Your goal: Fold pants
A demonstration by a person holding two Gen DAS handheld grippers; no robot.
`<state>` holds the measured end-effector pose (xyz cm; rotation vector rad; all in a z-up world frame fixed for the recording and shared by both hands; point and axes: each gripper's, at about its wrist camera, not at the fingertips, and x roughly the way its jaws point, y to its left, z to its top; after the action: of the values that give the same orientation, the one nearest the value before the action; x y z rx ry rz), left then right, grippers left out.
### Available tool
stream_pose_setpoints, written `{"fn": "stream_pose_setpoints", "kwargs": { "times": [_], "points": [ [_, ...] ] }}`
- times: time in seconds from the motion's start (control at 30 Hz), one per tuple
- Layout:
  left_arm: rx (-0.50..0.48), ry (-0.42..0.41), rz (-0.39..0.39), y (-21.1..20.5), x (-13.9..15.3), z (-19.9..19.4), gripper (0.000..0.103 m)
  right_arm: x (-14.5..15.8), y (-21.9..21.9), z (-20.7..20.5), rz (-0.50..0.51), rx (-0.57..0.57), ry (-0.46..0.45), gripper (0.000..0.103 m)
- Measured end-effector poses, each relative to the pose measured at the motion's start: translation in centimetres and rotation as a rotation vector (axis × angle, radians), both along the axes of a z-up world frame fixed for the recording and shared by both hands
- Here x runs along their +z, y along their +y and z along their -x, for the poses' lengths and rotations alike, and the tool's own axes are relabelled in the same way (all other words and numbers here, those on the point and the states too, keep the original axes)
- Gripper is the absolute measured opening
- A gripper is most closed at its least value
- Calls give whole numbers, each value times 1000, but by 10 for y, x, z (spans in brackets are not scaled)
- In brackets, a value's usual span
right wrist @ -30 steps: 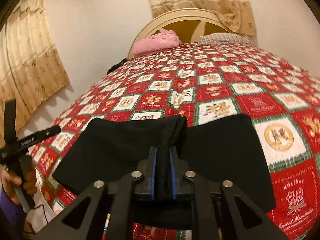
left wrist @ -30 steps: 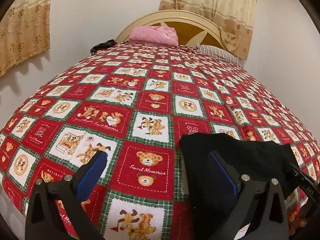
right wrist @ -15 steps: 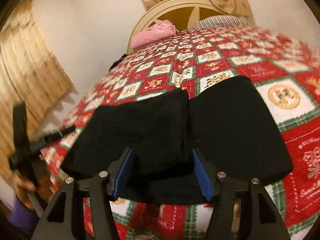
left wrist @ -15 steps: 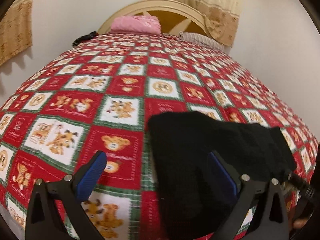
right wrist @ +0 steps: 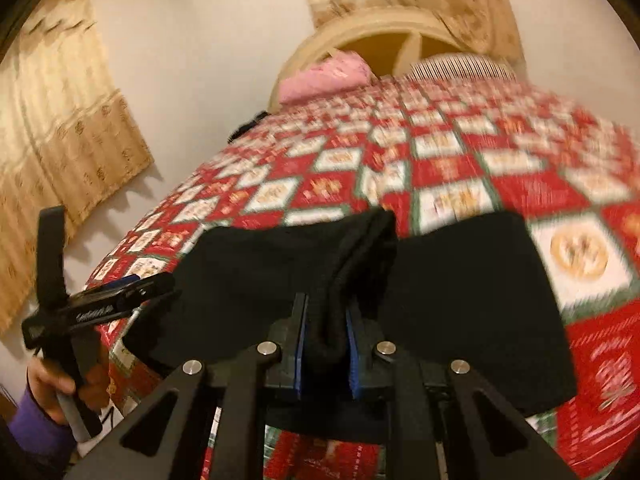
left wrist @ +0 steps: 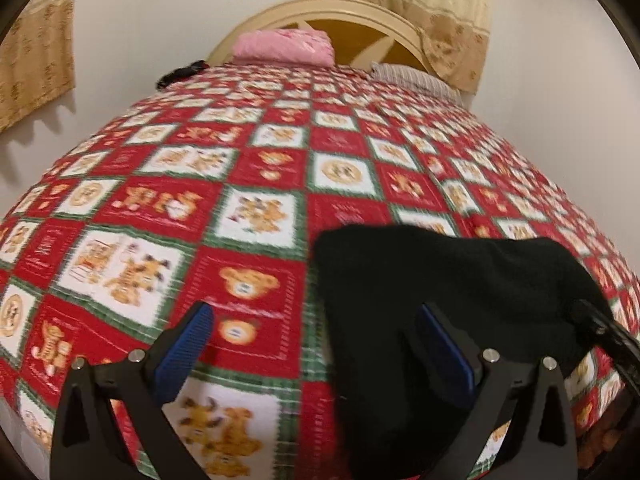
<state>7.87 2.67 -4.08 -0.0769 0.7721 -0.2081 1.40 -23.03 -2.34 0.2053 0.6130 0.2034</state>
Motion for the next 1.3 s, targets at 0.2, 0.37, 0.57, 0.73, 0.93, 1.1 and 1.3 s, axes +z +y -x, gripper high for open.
{"fn": "stream_pose_setpoints", "kwargs": {
  "times": [0.2,0.37,0.57,0.73,0.93,1.1,1.3],
  "points": [
    [73,-47,-2,23,15,-5,103,38,-18,17,65,-38,-105,17],
    [70,-52,-4,19,16,-11,103,35,-50,25,112,-127,-88,17],
    [24,-69,-50,-4,17,-10,103,6,-76,24,117,-180,-15,17],
    [-29,-63,-78,-29,13,-9,103,-16,-79,24,149,-196,7,17],
    [-85,-68,-92,-57,11,-8,103,-22,-83,25,125,-205,3,17],
    [-123,-52,-123,-78,0,-5,103,-24,-87,25,105,-209,4,17],
    [-143,-25,-200,-84,-18,-3,103,-18,-113,37,-101,-210,5,32]
  ]
}}
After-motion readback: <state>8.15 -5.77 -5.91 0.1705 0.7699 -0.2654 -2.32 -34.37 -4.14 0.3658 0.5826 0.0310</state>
